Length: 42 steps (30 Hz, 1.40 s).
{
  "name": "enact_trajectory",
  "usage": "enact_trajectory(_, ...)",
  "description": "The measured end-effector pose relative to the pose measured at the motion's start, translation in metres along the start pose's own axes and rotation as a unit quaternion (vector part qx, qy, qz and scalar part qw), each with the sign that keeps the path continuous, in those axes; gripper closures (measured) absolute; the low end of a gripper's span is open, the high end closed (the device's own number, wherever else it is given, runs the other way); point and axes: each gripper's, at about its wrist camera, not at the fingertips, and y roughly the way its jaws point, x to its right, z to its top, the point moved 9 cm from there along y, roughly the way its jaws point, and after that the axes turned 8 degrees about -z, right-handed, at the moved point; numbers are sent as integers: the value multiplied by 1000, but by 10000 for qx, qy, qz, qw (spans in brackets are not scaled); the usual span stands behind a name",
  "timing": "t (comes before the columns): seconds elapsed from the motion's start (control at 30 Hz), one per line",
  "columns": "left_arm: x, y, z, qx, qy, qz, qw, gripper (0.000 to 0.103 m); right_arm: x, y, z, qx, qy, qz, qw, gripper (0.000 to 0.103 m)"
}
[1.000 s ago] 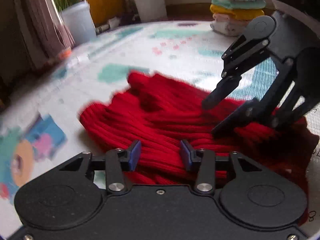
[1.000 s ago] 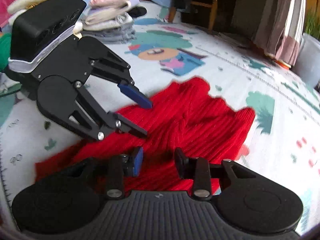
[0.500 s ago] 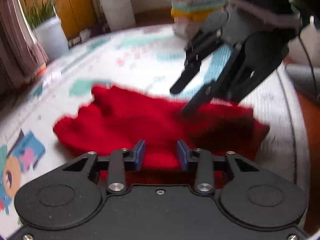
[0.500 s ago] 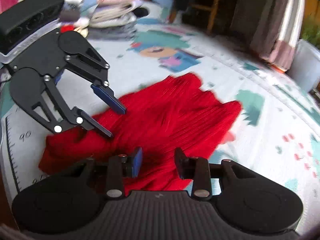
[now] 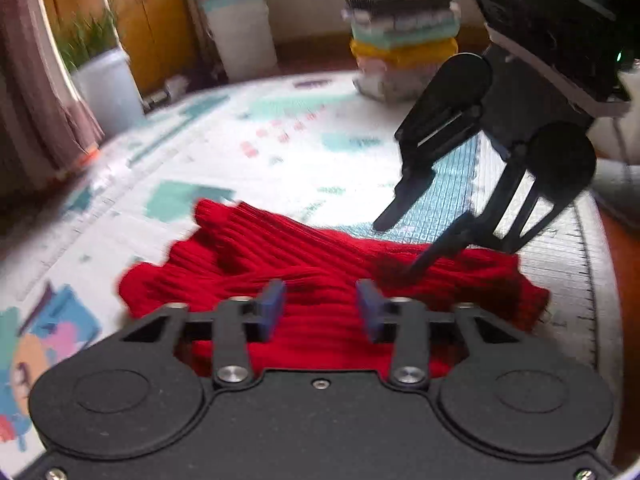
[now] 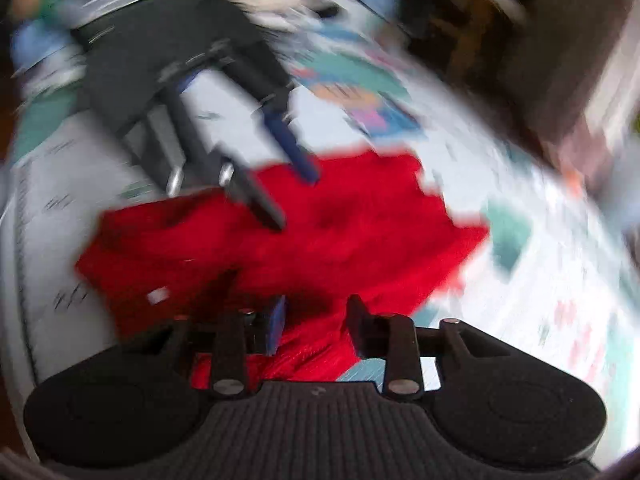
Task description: Fold clothes
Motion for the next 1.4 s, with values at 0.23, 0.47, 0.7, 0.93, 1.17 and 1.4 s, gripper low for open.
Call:
enact_trajectory(0.23, 78, -38, -45, -466, 1980, -205, 9789, 51, -74, -65, -31, 663, -2620, 776, 9596, 56)
enact_trajectory(0.47, 132, -22, -73, -720, 2965, -556, 9507, 47, -104, -62, -56, 370, -2778, 667, 9576, 56)
enact_trajectory(0.7, 142, -16, -71, -869, 3385, -341, 9363, 44, -84, -52, -43, 258, -2108, 900, 9730, 89)
enact_trajectory(0.93, 149, -17, -76, -923, 4049, -185, 9095, 40, -49, -58, -28, 68, -444, 1180, 9920, 90)
enact_trajectory(1.17, 151, -24, -87, -860, 4578, 149, 8848, 35, -18, -58, -19, -77, 829, 1454, 9859, 90)
enact_trajectory(1.4, 146, -24, -97, -767, 5191, 341, 8506, 34, 6, -53, -21, -198, 1542, 1732, 9725, 90)
